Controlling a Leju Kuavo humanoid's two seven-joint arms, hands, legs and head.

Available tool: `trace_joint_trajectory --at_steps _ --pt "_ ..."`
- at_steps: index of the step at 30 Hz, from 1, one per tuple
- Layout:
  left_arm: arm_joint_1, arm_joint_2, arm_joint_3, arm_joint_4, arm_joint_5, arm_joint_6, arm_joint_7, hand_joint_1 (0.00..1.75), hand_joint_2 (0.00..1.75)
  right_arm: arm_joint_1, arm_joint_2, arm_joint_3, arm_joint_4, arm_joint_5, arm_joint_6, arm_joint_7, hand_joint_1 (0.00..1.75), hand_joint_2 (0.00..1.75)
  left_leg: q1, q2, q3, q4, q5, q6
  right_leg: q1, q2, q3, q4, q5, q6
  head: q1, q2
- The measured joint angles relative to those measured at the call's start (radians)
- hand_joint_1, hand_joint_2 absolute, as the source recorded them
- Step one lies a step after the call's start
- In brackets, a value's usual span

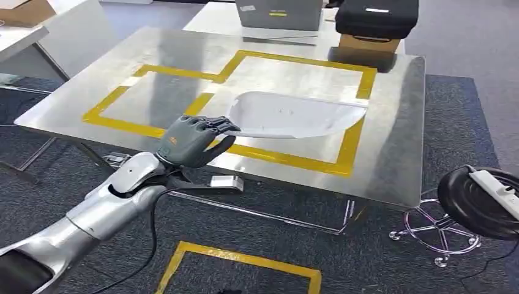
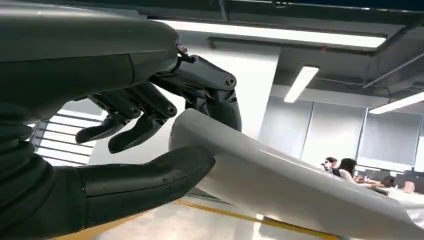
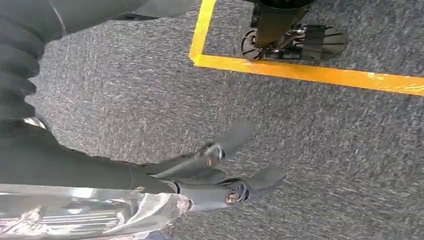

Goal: Take the parts from the cabinet and place them on the table.

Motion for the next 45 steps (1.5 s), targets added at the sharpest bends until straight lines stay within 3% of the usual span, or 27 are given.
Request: trace_joint_trajectory --at_steps 1,2,3,5,7,9,13,14,19,36,45 --pt "0.000 -0.001 0.000 0.000 -0.003 0.003 0.000 1.75 1.75 0.000 0.000 0.000 0.000 0.001 0.000 0.000 0.00 1.75 0.002 0.005 0.037 -0.078 0.038 -0.003 0.002 0.001 0.003 0.000 -0.005 0.007 -0.002 0.000" --pt "-0.001 -0.002 0.000 0.000 -0.005 0.008 0.000 1.75 1.75 -0.002 0.000 0.000 0.000 0.001 0.000 0.000 0.00 1.75 0.002 0.006 0.059 -0.122 0.031 -0.003 0.011 0.003 -0.001 0.011 -0.012 0.014 -0.008 0.000" --pt "0.002 -0.005 0.000 0.000 -0.006 0.013 0.001 1.75 1.75 -0.002 0.000 0.000 0.000 0.002 0.000 0.001 0.00 1.75 0.005 0.000 0.056 -0.123 0.029 0.014 0.011 0.004 -0.004 0.008 -0.013 0.013 -0.002 0.000" --pt "0.008 -0.011 0.000 0.002 -0.006 0.017 0.002 1.75 1.75 0.001 0.000 0.000 0.000 0.002 0.000 0.002 0.00 1.75 0.004 0.000 0.056 -0.127 0.030 0.013 0.013 0.004 -0.002 0.007 -0.012 -0.011 0.002 0.000" --pt "0.009 -0.014 0.001 0.002 -0.006 0.020 0.002 1.75 1.75 0.000 0.000 0.000 0.000 0.002 0.000 0.002 0.00 1.75 0.001 -0.003 0.056 -0.127 0.028 0.021 0.012 0.001 0.003 -0.001 -0.011 -0.011 0.001 0.000" --pt "0.009 -0.018 0.001 0.002 -0.001 0.017 -0.017 1.75 1.75 -0.003 0.000 0.000 0.000 0.005 0.000 0.002 0.00 1.75 0.000 -0.004 0.056 -0.126 0.027 0.027 0.012 -0.002 0.007 -0.008 -0.009 -0.006 0.001 0.000" --pt "0.008 -0.016 0.000 0.010 0.103 -0.042 -0.109 1.75 1.75 -0.004 0.000 0.006 0.000 0.012 0.006 0.002 0.00 1.75 -0.002 -0.004 0.056 -0.126 0.026 0.031 0.009 -0.002 0.011 -0.016 -0.006 0.019 0.001 0.000" --pt "0.008 -0.016 0.000 0.013 0.114 -0.041 -0.116 1.75 1.75 -0.004 0.000 0.006 0.000 0.013 0.007 0.003 0.00 1.75 -0.002 -0.004 0.056 -0.126 0.026 0.031 0.009 -0.002 0.011 -0.016 -0.006 0.024 0.001 0.000" --pt "0.013 -0.016 0.003 0.023 0.129 -0.034 -0.115 1.75 1.75 -0.004 0.000 0.007 0.000 0.013 0.008 0.003 0.00 1.75 -0.002 -0.004 0.056 -0.126 0.028 0.033 0.009 -0.002 0.010 -0.016 -0.005 0.026 0.000 0.000" --pt "0.013 -0.016 0.010 0.030 0.062 -0.047 -0.077 1.75 1.75 -0.005 0.000 0.015 0.000 0.015 0.014 0.006 0.00 1.75 0.000 -0.004 0.057 -0.128 0.031 0.030 0.011 -0.002 0.007 -0.011 -0.005 0.026 0.000 0.000" --pt "-0.086 -0.003 -0.001 0.086 -0.026 -0.060 -0.042 1.75 1.75 -0.018 0.000 0.031 0.000 0.030 0.021 0.010 0.00 1.75 0.000 -0.004 0.057 -0.128 0.033 0.029 0.011 -0.002 0.006 -0.011 -0.004 0.026 0.000 0.000"
